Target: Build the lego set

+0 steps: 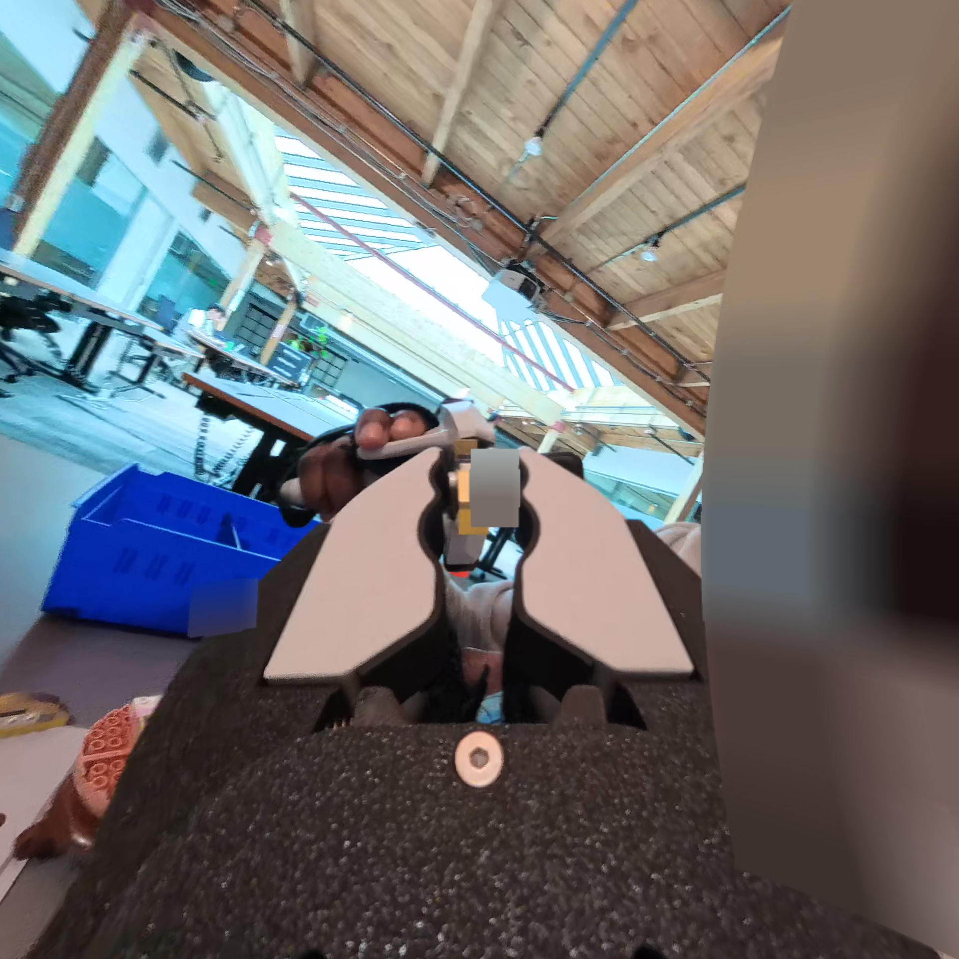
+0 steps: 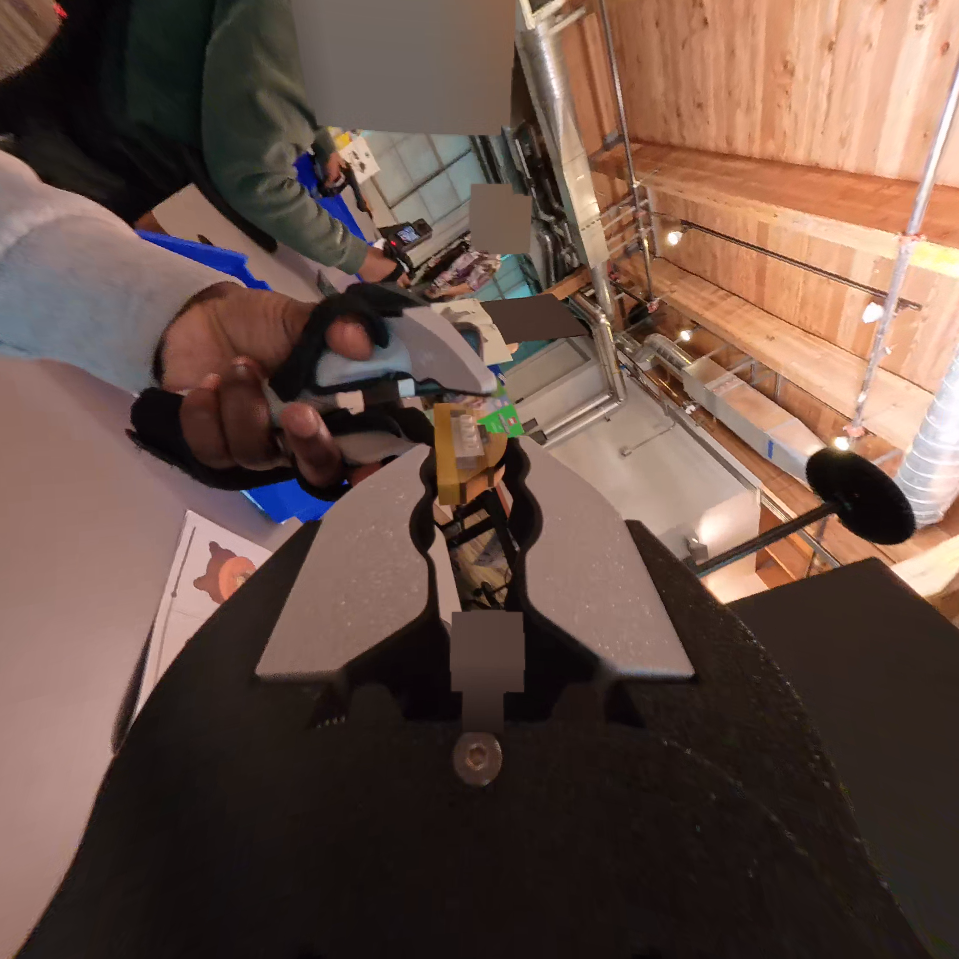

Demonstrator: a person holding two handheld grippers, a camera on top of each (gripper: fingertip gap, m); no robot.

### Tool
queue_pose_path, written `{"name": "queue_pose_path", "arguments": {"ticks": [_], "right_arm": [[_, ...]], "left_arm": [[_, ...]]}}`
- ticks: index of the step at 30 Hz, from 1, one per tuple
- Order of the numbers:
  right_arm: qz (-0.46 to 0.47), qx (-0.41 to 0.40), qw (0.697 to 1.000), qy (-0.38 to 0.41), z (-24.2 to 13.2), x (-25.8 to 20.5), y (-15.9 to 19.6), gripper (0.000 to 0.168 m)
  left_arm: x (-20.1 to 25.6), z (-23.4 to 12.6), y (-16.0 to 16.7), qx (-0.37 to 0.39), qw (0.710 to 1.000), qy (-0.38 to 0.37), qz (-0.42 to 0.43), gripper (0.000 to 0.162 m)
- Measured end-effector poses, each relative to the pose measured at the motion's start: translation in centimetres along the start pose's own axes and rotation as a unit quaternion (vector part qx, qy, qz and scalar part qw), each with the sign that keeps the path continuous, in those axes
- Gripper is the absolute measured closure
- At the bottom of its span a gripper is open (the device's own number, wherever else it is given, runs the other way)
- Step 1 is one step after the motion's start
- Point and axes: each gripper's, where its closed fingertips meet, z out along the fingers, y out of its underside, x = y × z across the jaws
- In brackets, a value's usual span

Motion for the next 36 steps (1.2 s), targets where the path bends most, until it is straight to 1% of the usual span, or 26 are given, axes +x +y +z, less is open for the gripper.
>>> {"name": "queue_pose_path", "arguments": {"ticks": [3,4,7,11,13,21,22,23,24,25,26,27,28,29,30,31,32,33,34,35,36], "right_arm": [[0.008,-0.007,1.000,0.014,0.1,0.1,0.5,0.144],[0.014,-0.005,1.000,0.018,0.1,0.1,0.5,0.144],[0.023,0.000,0.999,0.026,0.1,0.3,0.4,0.144],[0.032,0.001,0.999,0.034,0.1,0.2,0.5,0.144],[0.015,-0.007,0.999,0.036,0.1,0.0,0.5,0.144],[0.021,-0.005,0.999,0.028,0.2,-0.3,0.8,0.144],[0.033,-0.007,0.999,0.021,0.3,-0.2,1.0,0.141],[0.052,-0.012,0.999,0.010,0.2,-0.2,1.3,0.123],[0.079,-0.019,0.997,0.016,0.0,0.2,1.7,0.114],[0.110,-0.024,0.994,0.013,-0.3,0.5,2.1,0.115],[0.145,-0.024,0.989,0.013,-0.7,0.7,2.3,0.118],[0.187,-0.020,0.982,0.029,-1.1,1.3,2.4,0.123],[0.239,-0.020,0.970,0.044,-1.2,1.9,2.6,0.134],[0.301,-0.030,0.952,0.056,-1.1,2.2,2.8,0.137],[0.356,-0.042,0.932,0.059,-0.6,2.1,2.9,0.137],[0.401,-0.048,0.913,0.060,0.1,1.8,2.9,0.137],[0.434,-0.055,0.897,0.063,1.0,1.3,2.8,0.137],[0.449,-0.057,0.890,0.058,2.2,0.5,2.4,0.136],[0.453,-0.076,0.886,0.058,3.4,-0.5,2.6,0.134],[0.453,-0.112,0.882,0.059,4.5,-1.6,3.4,0.129],[0.452,-0.148,0.878,0.055,5.2,-2.6,4.4,0.120]], "left_arm": [[-0.5,-0.1,0.8,-0.020,1.000,-0.015,0.013,0.127],[-0.6,-0.1,0.9,-0.018,1.000,-0.018,0.016,0.129],[-1.2,-0.3,0.7,-0.004,0.999,-0.036,0.028,0.152],[-1.3,-0.3,0.8,-0.013,0.997,-0.054,0.049,0.153],[-1.4,-0.3,0.9,-0.018,0.998,-0.053,0.041,0.154],[-1.7,-0.5,1.2,-0.010,0.997,-0.057,0.049,0.154],[-1.9,-0.5,1.0,-0.006,0.996,-0.067,0.065,0.153],[-2.1,-0.6,0.6,0.006,0.992,-0.084,0.094,0.153],[-2.5,-1.0,-0.1,0.025,0.985,-0.107,0.131,0.153],[-3.0,-1.7,-0.9,0.036,0.973,-0.144,0.175,0.153],[-4.0,-2.7,-1.5,0.034,0.951,-0.199,0.234,0.153],[-5.2,-4.1,-2.3,0.024,0.910,-0.272,0.313,0.152],[-6.3,-5.7,-3.2,0.010,0.845,-0.350,0.403,0.153],[-6.9,-7.4,-4.3,-0.006,0.757,-0.424,0.497,0.153],[-7.0,-8.8,-5.4,-0.026,0.649,-0.484,0.586,0.153],[-6.8,-9.7,-6.0,-0.049,0.536,-0.523,0.661,0.153],[-6.5,-10.0,-6.3,-0.071,0.438,-0.540,0.715,0.153],[-6.5,-9.8,-6.1,-0.086,0.369,-0.543,0.750,0.153],[-6.6,-9.5,-5.9,-0.094,0.327,-0.542,0.769,0.153],[-6.8,-9.3,-5.6,-0.099,0.301,-0.542,0.778,0.153],[-6.9,-9.2,-5.5,-0.099,0.283,-0.544,0.784,0.153]]}}
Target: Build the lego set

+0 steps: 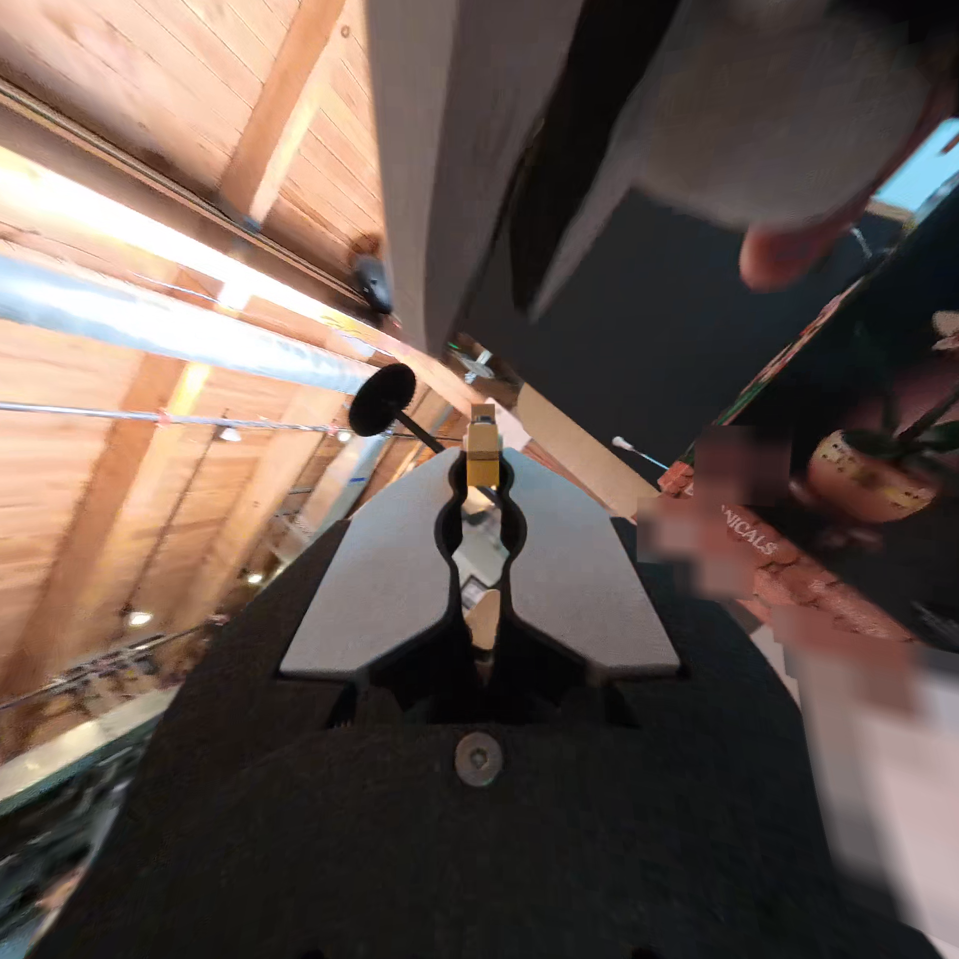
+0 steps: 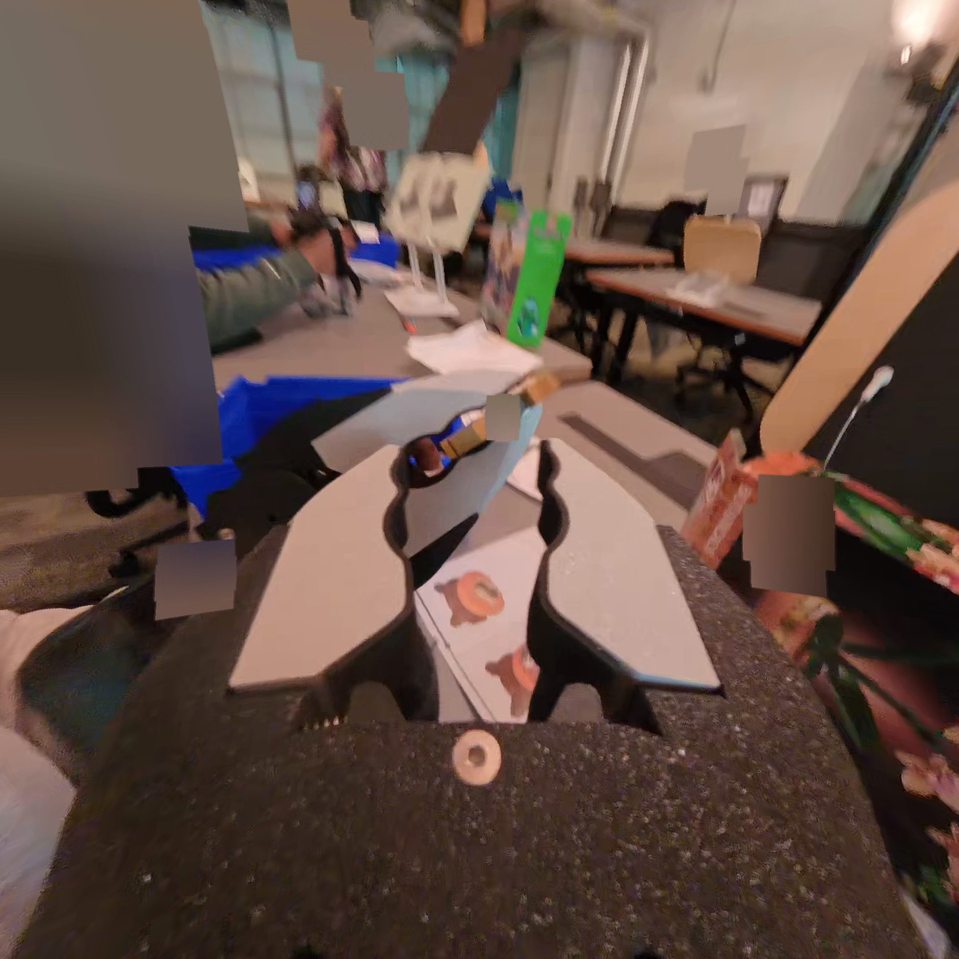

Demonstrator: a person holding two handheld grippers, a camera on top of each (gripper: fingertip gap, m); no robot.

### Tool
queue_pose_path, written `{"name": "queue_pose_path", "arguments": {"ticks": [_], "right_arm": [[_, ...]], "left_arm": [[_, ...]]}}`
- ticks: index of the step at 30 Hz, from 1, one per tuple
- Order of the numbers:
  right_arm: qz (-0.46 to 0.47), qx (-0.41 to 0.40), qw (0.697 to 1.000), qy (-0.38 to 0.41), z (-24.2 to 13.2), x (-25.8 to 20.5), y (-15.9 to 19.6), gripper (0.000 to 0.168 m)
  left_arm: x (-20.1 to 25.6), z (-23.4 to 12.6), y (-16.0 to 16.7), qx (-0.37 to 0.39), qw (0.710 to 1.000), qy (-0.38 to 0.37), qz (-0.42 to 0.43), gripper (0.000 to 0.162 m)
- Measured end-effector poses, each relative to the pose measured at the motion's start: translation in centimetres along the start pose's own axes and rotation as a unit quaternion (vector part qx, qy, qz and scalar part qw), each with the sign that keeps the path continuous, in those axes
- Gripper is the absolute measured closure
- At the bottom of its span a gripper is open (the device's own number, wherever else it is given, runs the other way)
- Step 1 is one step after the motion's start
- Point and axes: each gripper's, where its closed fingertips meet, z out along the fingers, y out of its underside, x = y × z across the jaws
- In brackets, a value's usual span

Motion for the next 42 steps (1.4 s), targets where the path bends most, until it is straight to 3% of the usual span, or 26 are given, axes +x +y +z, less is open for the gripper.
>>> {"name": "queue_pose_path", "arguments": {"ticks": [2,5,10,13,15,16,18,21,23,24,25,26,27,28,29,30,31,34,39,41,42], "right_arm": [[0.050,-0.015,0.999,0.008,1.1,0.1,1.2,0.116],[0.146,0.020,0.989,-0.011,1.3,0.5,1.2,0.138],[0.194,-0.008,0.980,-0.050,2.0,-0.3,2.2,0.136],[0.215,0.003,0.975,-0.062,2.1,-0.3,2.1,0.154],[0.205,-0.010,0.977,-0.059,2.3,-0.1,2.8,0.156],[0.192,-0.014,0.980,-0.048,2.3,0.4,3.1,0.158],[0.188,-0.001,0.982,-0.036,1.9,1.5,3.0,0.160],[0.158,0.031,0.985,-0.056,0.2,3.3,1.6,0.161],[0.095,0.029,0.991,-0.087,-1.2,4.1,1.0,0.161],[0.061,0.020,0.991,-0.116,-1.9,3.9,0.9,0.161],[0.035,-0.009,0.990,-0.139,-2.4,3.9,1.4,0.161],[0.003,-0.045,0.983,-0.178,-2.9,3.3,2.1,0.161],[-0.031,-0.070,0.975,-0.208,-3.3,2.9,2.7,0.161],[-0.059,-0.089,0.968,-0.226,-3.4,2.6,3.2,0.161],[-0.068,-0.109,0.961,-0.246,-3.5,2.2,3.6,0.161],[-0.063,-0.127,0.953,-0.269,-3.6,1.7,3.9,0.161],[-0.056,-0.138,0.946,-0.289,-3.6,1.1,4.0,0.161],[-0.047,-0.166,0.933,-0.315,-3.3,0.0,4.8,0.161],[-0.027,-0.172,0.930,-0.324,-3.1,-0.3,5.2,0.161],[-0.038,-0.162,0.933,-0.318,-3.1,0.0,4.9,0.157],[-0.058,-0.157,0.939,-0.300,-3.2,0.9,4.7,0.144]], "left_arm": [[0.1,-0.1,0.0,-0.001,1.000,-0.012,0.021,0.153],[0.4,-0.4,-0.1,0.011,0.998,-0.018,0.063,0.153],[0.7,-0.5,0.2,0.015,0.995,-0.020,0.093,0.153],[0.9,-0.6,0.3,0.016,0.993,-0.021,0.116,0.153],[1.3,-0.7,0.5,0.015,0.992,-0.018,0.126,0.152],[1.6,-0.8,0.6,0.015,0.991,-0.009,0.130,0.150],[2.7,-0.8,1.1,0.003,0.991,0.026,0.130,0.130],[4.3,-1.7,2.2,-0.012,0.991,0.103,0.084,0.109],[5.7,-3.0,3.3,-0.039,0.978,0.197,-0.054,0.106],[6.5,-3.9,3.1,-0.039,0.951,0.262,-0.161,0.106],[6.9,-4.9,2.2,-0.032,0.901,0.329,-0.283,0.107],[6.8,-5.7,0.9,-0.023,0.825,0.391,-0.408,0.107],[5.9,-6.3,-0.7,-0.005,0.727,0.445,-0.523,0.106],[4.2,-6.6,-2.2,0.023,0.624,0.480,-0.616,0.104],[2.4,-6.5,-3.1,0.048,0.540,0.496,-0.678,0.103],[1.3,-6.2,-3.5,0.060,0.493,0.502,-0.708,0.104],[1.2,-6.0,-3.6,0.061,0.488,0.505,-0.710,0.107],[3.0,-6.1,-3.6,0.047,0.561,0.515,-0.646,0.114],[3.5,-6.5,-4.2,0.055,0.563,0.527,-0.635,0.150],[3.6,-6.5,-4.1,0.053,0.554,0.529,-0.641,0.151],[3.6,-6.4,-3.8,0.046,0.551,0.524,-0.648,0.151]]}}
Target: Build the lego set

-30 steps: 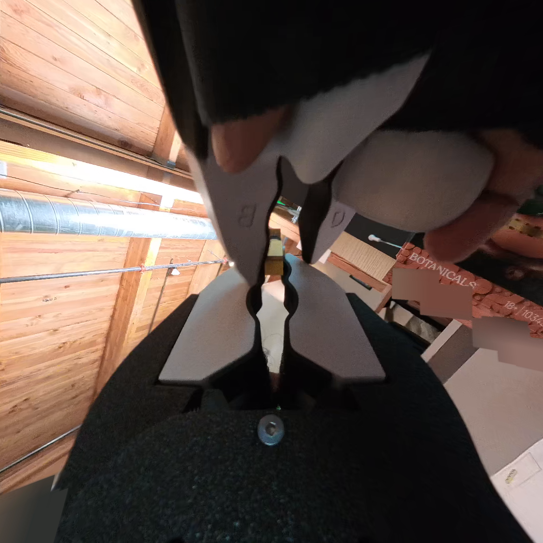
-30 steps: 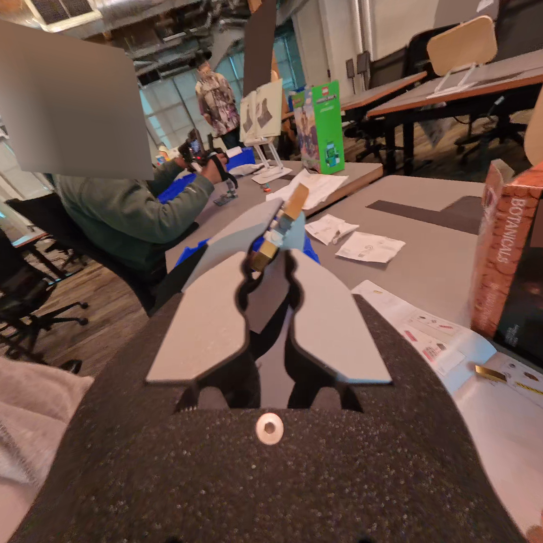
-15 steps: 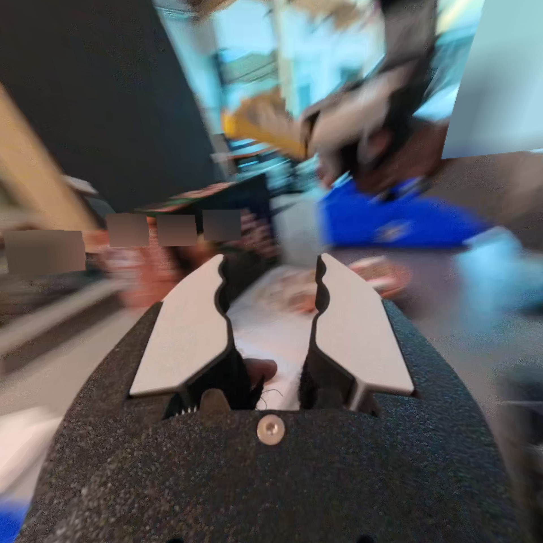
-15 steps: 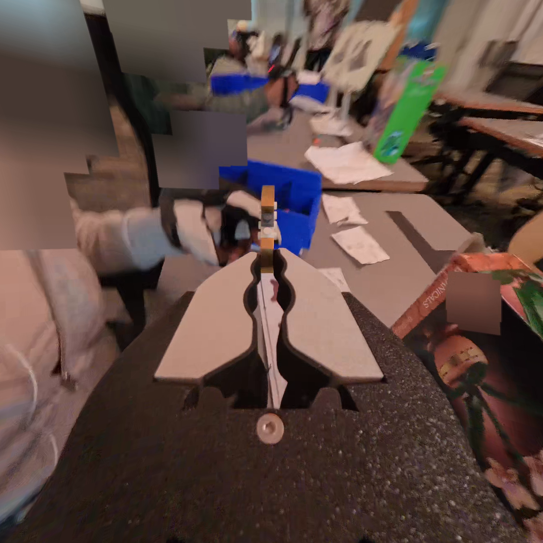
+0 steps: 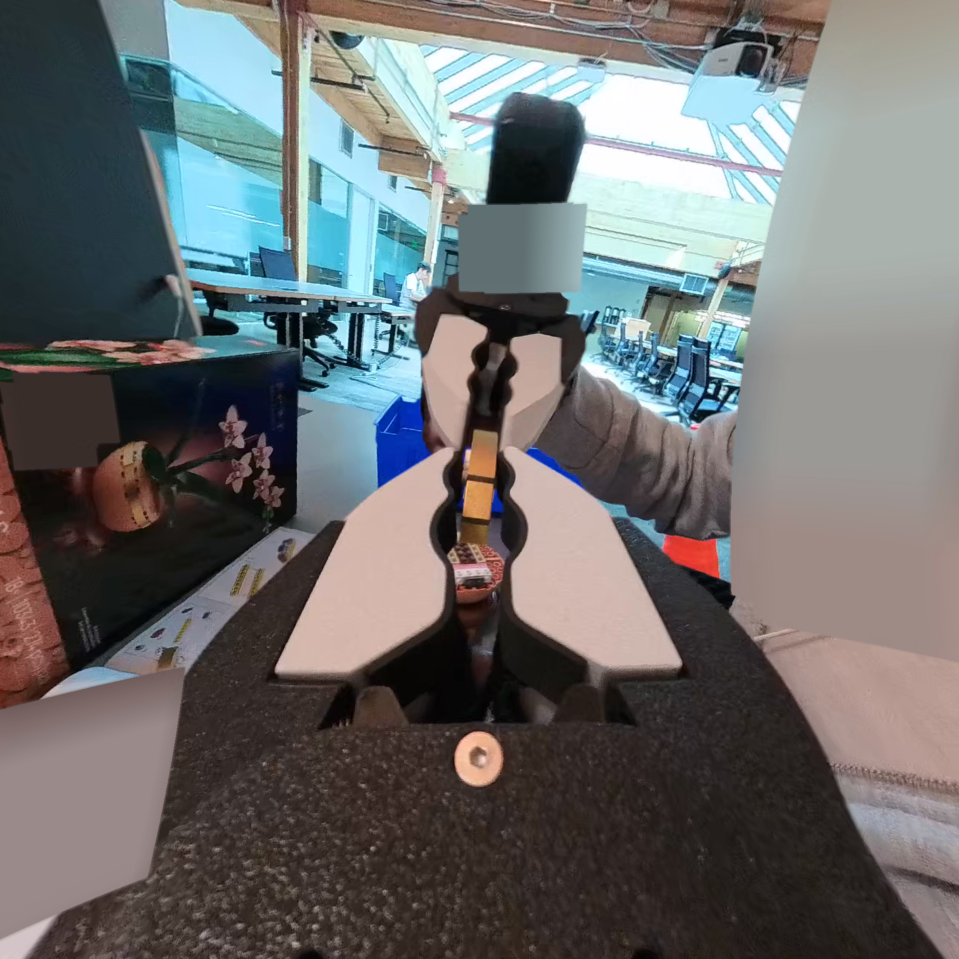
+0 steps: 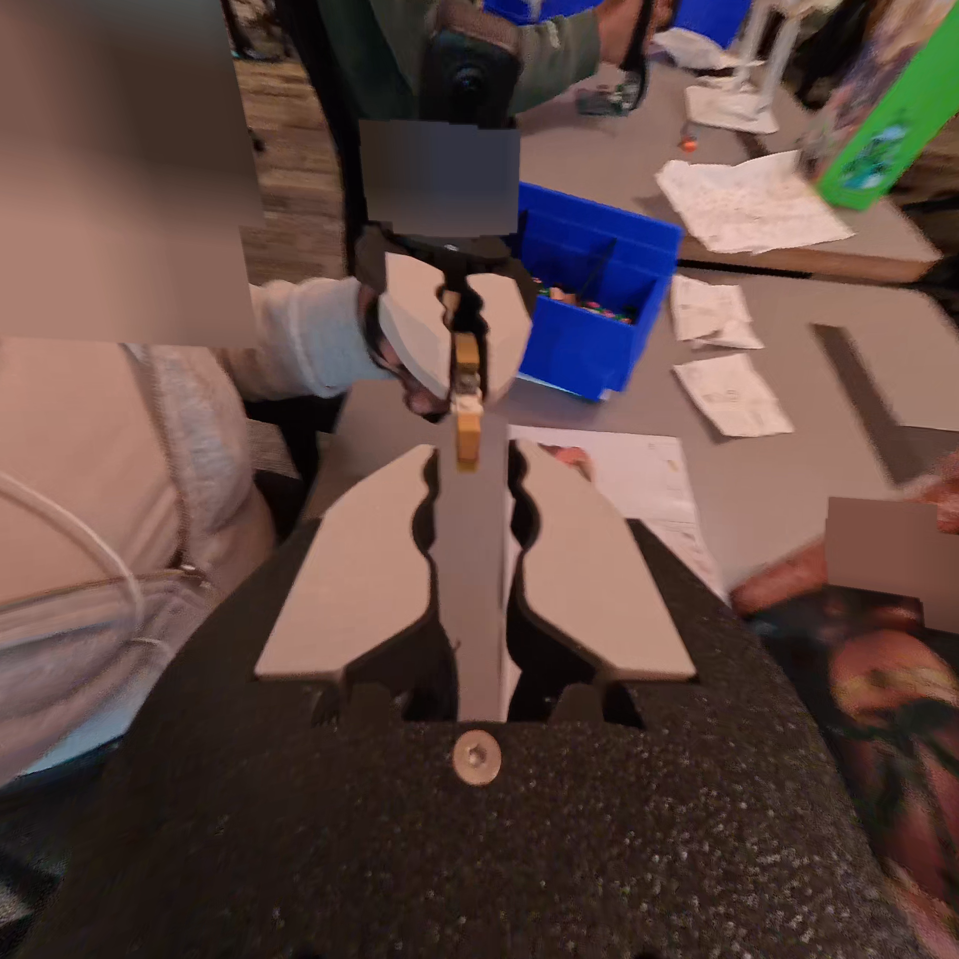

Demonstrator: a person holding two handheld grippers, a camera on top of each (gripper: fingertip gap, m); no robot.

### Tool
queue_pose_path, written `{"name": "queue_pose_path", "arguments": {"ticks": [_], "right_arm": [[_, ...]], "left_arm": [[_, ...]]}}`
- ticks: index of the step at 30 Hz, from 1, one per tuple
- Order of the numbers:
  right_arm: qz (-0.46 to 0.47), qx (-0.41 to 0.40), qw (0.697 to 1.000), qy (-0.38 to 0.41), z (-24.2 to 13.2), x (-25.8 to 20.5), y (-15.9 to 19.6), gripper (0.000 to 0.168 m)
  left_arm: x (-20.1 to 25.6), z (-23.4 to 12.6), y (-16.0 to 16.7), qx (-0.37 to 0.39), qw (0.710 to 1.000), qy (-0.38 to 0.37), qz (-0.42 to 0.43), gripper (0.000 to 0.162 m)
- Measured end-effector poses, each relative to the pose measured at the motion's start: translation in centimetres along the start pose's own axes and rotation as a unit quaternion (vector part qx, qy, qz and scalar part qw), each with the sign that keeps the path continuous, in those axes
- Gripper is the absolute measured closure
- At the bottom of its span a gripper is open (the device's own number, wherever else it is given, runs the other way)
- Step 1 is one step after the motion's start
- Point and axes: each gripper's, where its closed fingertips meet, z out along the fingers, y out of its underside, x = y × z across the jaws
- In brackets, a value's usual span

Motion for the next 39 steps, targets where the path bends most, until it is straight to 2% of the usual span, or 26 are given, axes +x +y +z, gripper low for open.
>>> {"name": "queue_pose_path", "arguments": {"ticks": [2,4,6,9,11,14,16,19,23,26,29,31,33,36,39], "right_arm": [[-0.036,-0.026,0.995,0.085,-2.5,2.8,0.8,0.126],[-0.060,-0.072,0.981,0.172,-6.2,6.0,2.7,0.126],[-0.035,-0.142,0.967,0.207,-8.8,8.1,6.3,0.128],[0.065,-0.219,0.956,0.186,-9.4,8.6,12.8,0.128],[0.091,-0.262,0.944,0.182,-9.2,9.0,16.8,0.137],[0.108,-0.282,0.941,0.151,-8.9,9.0,19.9,0.150],[0.136,-0.284,0.940,0.128,-8.5,8.4,20.1,0.150],[0.154,-0.315,0.927,0.133,-8.6,7.6,19.7,0.152],[0.166,-0.349,0.903,0.189,-10.0,6.8,18.4,0.148],[0.124,-0.326,0.916,0.195,-9.4,6.9,16.5,0.147],[0.048,-0.257,0.954,0.147,-5.4,7.6,13.4,0.147],[-0.019,-0.252,0.962,0.108,-2.3,8.9,12.9,0.146],[-0.064,-0.282,0.955,0.064,0.6,10.7,14.5,0.147],[-0.049,-0.329,0.942,0.032,3.7,13.8,17.4,0.152],[-0.050,-0.351,0.935,0.025,5.2,15.4,19.0,0.155]], "left_arm": [[-0.5,-0.7,-0.1,0.013,1.000,-0.003,-0.021,0.151],[-0.9,-1.6,0.2,0.020,0.998,-0.002,-0.051,0.151],[-1.5,-2.6,0.9,0.023,0.998,-0.013,-0.064,0.151],[-2.3,-3.4,2.0,0.027,0.995,-0.031,-0.091,0.151],[-2.6,-3.7,2.6,0.034,0.993,-0.036,-0.108,0.151],[-2.9,-4.0,3.5,0.031,0.991,-0.037,-0.122,0.151],[-3.0,-4.2,3.9,0.029,0.991,-0.035,-0.126,0.151],[-2.8,-4.2,4.2,0.032,0.991,-0.019,-0.128,0.151],[-2.6,-4.0,4.5,0.029,0.994,0.001,-0.106,0.151],[-2.7,-4.2,4.5,0.029,0.994,0.016,-0.108,0.151],[-3.2,-4.6,5.3,0.002,0.995,0.001,-0.099,0.151],[-3.1,-4.7,5.8,-0.010,0.995,0.002,-0.099,0.151],[-3.5,-4.6,6.3,-0.015,0.994,-0.009,-0.106,0.151],[-4.3,-4.5,6.5,-0.009,0.993,-0.031,-0.113,0.151],[-4.2,-4.6,6.3,0.002,0.993,-0.030,-0.115,0.151]]}}
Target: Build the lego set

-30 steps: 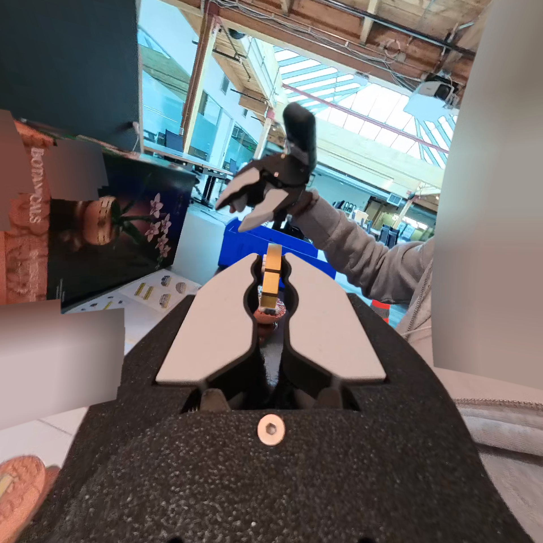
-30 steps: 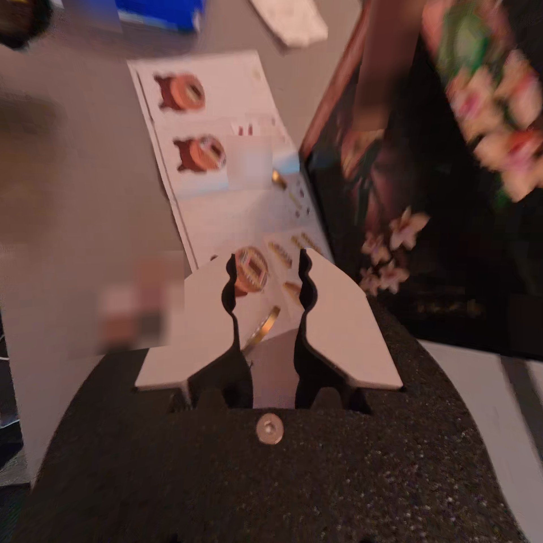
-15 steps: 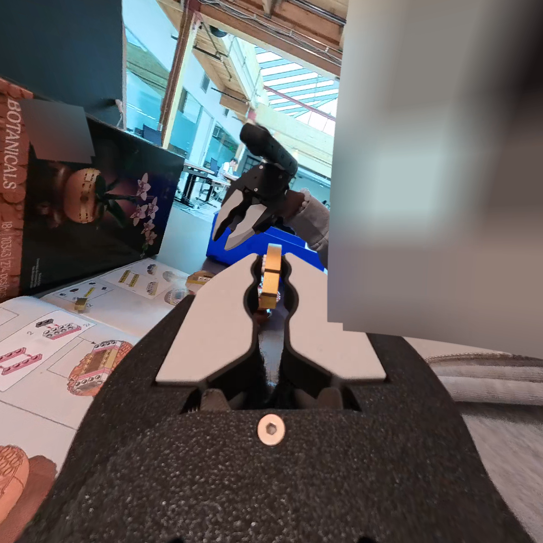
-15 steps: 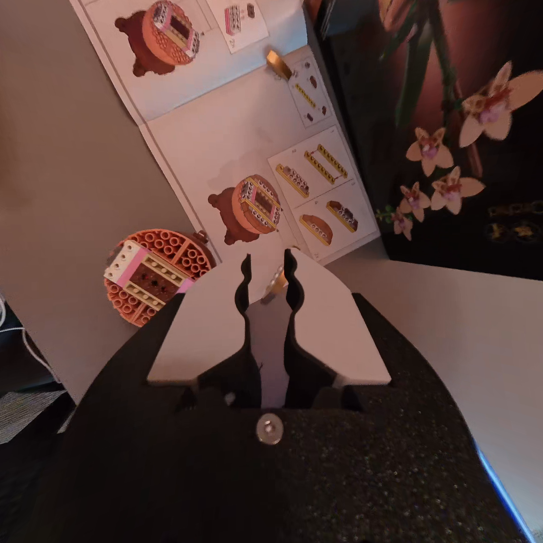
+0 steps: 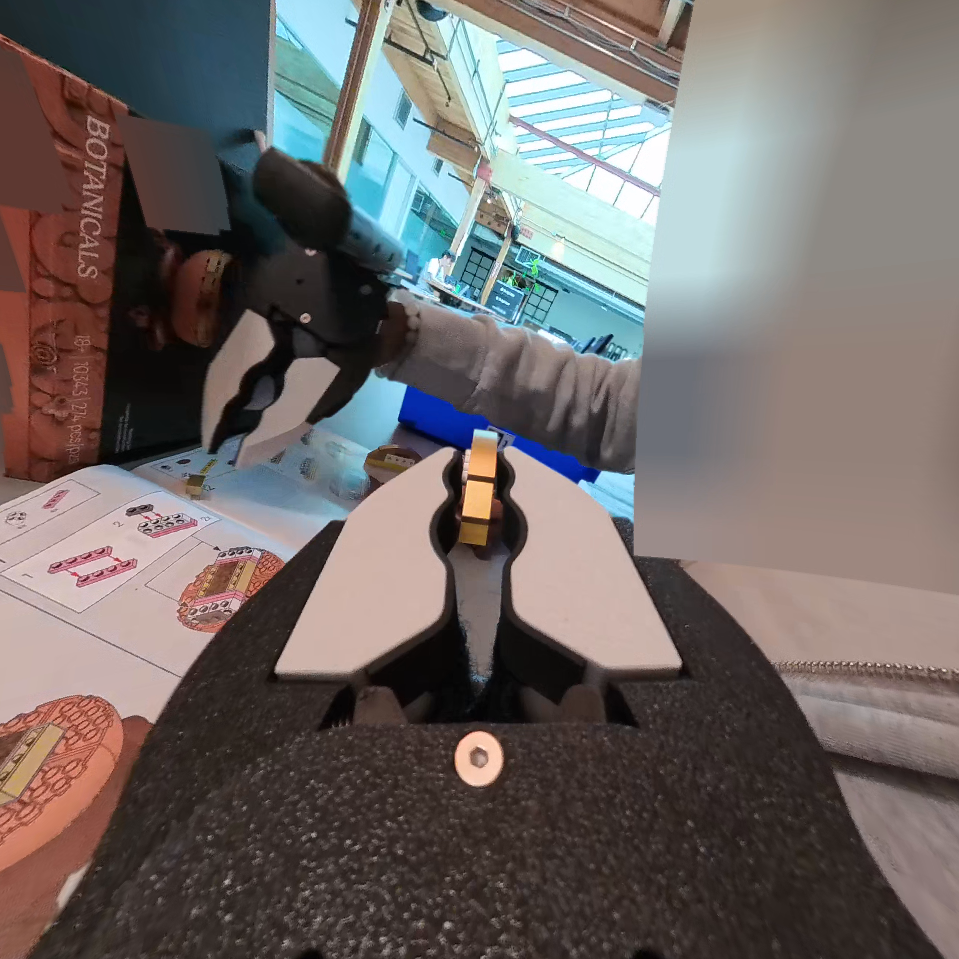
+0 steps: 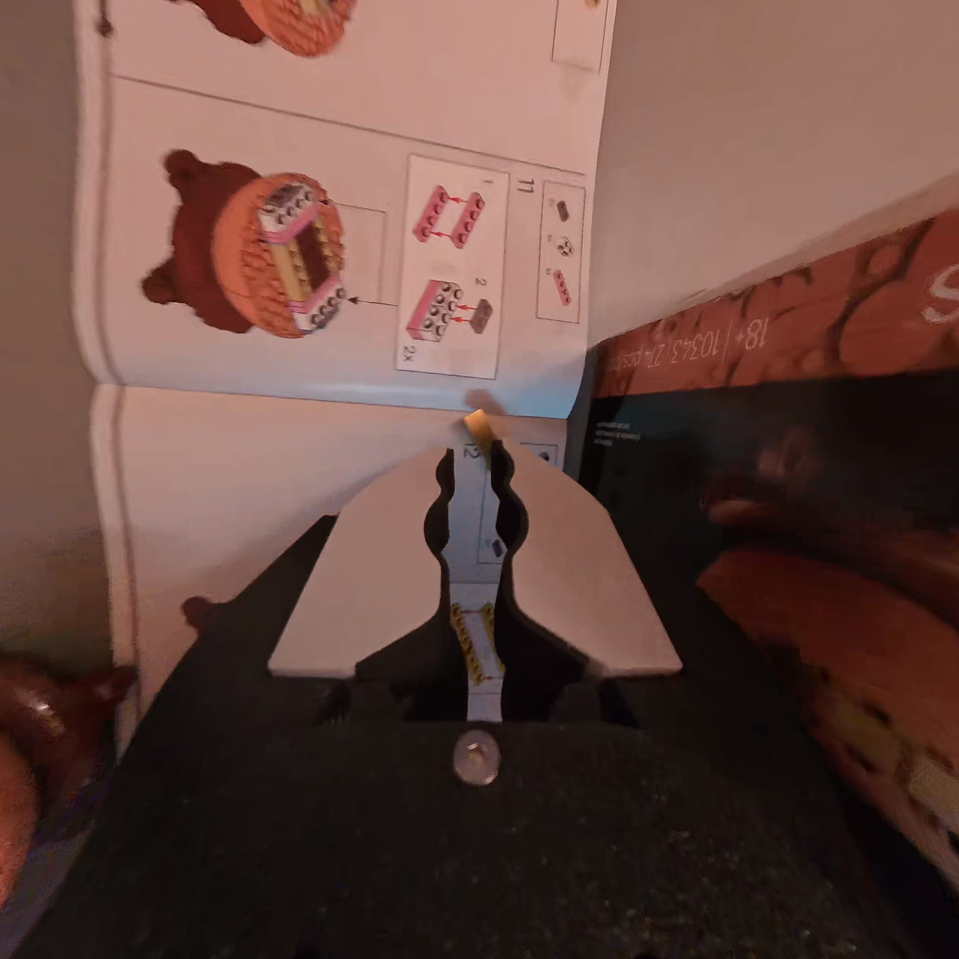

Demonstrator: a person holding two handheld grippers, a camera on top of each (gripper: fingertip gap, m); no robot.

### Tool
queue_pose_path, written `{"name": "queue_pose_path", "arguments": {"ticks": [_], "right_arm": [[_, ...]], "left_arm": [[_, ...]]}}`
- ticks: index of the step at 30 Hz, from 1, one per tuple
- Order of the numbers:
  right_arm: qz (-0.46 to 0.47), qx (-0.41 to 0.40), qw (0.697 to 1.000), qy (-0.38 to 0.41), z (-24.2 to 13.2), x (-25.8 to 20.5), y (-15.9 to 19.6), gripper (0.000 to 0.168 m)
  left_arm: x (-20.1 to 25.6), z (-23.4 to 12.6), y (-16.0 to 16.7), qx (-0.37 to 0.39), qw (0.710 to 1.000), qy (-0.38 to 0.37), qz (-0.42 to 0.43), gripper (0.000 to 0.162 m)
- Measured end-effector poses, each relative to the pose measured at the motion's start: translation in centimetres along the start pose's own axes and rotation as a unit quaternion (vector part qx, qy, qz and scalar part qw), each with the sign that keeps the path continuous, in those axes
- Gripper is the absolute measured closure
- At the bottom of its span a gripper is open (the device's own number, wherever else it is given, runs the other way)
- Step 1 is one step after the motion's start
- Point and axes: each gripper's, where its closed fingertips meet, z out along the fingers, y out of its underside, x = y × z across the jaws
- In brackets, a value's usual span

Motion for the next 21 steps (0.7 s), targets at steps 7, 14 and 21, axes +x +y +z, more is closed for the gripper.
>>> {"name": "queue_pose_path", "arguments": {"ticks": [7,14,21], "right_arm": [[-0.013,-0.025,1.000,-0.009,2.0,0.2,1.0,0.158],[0.117,0.062,0.989,-0.071,-3.0,-2.3,-3.2,0.161],[0.073,0.097,0.988,-0.100,-12.6,-8.1,-11.5,0.161]], "left_arm": [[-0.6,-0.7,0.6,0.000,1.000,0.001,-0.014,0.150],[-2.9,-0.9,-0.9,0.083,0.994,-0.055,-0.050,0.151],[-1.7,0.4,-1.8,0.090,0.993,-0.065,-0.048,0.151]]}}
